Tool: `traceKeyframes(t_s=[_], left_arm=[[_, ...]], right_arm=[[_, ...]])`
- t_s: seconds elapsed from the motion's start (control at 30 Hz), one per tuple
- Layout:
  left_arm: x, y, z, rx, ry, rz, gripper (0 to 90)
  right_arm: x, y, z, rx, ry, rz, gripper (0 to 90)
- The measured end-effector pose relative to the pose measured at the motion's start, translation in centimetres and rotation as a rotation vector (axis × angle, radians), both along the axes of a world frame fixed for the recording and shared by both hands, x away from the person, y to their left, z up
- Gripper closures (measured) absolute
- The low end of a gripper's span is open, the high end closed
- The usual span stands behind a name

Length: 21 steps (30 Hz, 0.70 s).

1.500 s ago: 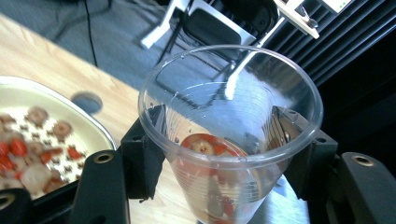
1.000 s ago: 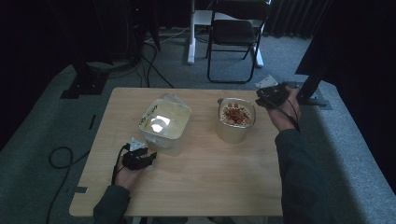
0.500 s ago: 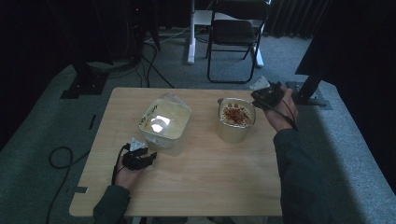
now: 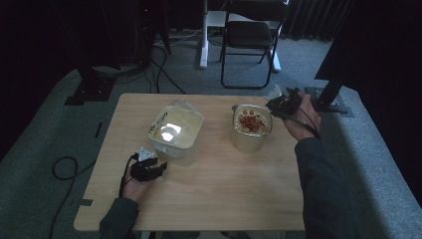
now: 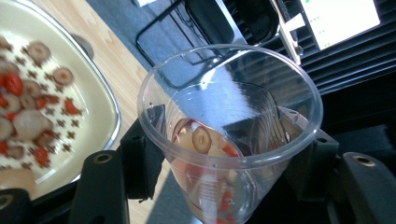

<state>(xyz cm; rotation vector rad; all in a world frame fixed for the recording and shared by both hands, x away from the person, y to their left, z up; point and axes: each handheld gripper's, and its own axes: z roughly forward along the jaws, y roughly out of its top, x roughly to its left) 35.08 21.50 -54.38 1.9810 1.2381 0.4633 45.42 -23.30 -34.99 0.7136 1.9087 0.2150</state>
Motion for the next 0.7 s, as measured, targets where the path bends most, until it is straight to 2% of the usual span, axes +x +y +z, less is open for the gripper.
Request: traceKeyframes(t_s=[0.2, 0.37, 0.7], left_arm=[[-0.02, -0.03, -0.01, -0.001, -0.001, 0.0, 50.5], [-0.03, -0.04, -0.01, -0.001, -0.002, -0.001, 50.5], [-0.03, -0.06, -0.01, -0.001, -0.002, -0.001, 50.4]], right_arm=[[-0.1, 0.45, -0.18, -0.087, 0.009, 0.005, 37.4], [-0.07, 0.74, -0.39, -0.139, 0.021, 0.01, 37.2], [0.03, 0.83, -0.45, -0.18, 0.035, 0.007, 37.2]])
